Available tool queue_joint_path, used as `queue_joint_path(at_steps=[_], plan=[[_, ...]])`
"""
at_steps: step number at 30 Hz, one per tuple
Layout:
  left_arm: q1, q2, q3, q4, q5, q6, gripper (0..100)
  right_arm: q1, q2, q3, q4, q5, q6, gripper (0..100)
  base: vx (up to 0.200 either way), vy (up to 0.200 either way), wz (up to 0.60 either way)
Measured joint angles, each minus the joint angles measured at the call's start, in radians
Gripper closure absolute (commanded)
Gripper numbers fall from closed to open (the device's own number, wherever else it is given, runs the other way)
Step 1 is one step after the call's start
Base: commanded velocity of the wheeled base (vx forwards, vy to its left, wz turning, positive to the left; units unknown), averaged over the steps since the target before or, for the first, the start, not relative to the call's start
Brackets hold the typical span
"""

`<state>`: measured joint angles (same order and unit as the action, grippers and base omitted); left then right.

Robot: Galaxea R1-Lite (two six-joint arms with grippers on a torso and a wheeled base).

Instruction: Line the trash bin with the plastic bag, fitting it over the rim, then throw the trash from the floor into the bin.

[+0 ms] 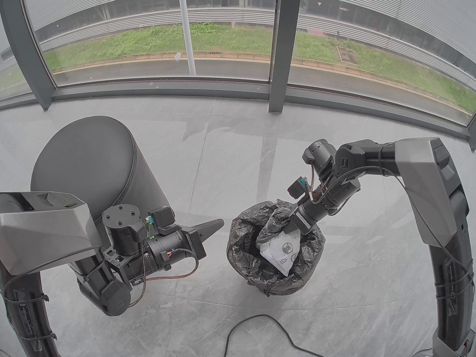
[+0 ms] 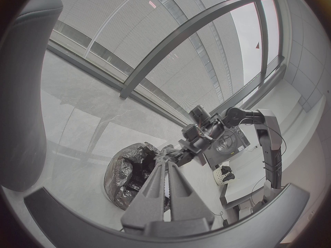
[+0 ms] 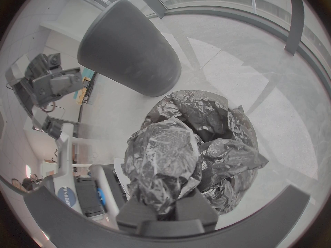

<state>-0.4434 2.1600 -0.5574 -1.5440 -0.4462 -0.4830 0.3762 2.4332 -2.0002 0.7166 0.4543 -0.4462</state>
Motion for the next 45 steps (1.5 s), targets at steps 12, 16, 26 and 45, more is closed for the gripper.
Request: queue_joint_path(at_steps=[12,16,26,45], plan=[[0.02,-0.013,0.026,0.0,0.0,0.0,100,0.015,0.084,0.0,-0.087,-0.026,-0.035,100,0.0,0.0,0.0],[0.02,-0.013,0.027,-0.001,0.0,0.0,100,0.016,0.1,0.0,-0.167,-0.03,-0.041,0,0.0,0.0,0.0],[0.026,-0.009,0.029,0.0,0.0,0.0,100,0.016,0.133,0.0,-0.297,-0.033,-0.046,0,0.0,0.0,0.0],[0.047,-0.028,0.036,0.0,0.0,-0.001,100,-0.014,0.03,0.0,-0.16,-0.032,-0.033,0,0.0,0.0,0.0]])
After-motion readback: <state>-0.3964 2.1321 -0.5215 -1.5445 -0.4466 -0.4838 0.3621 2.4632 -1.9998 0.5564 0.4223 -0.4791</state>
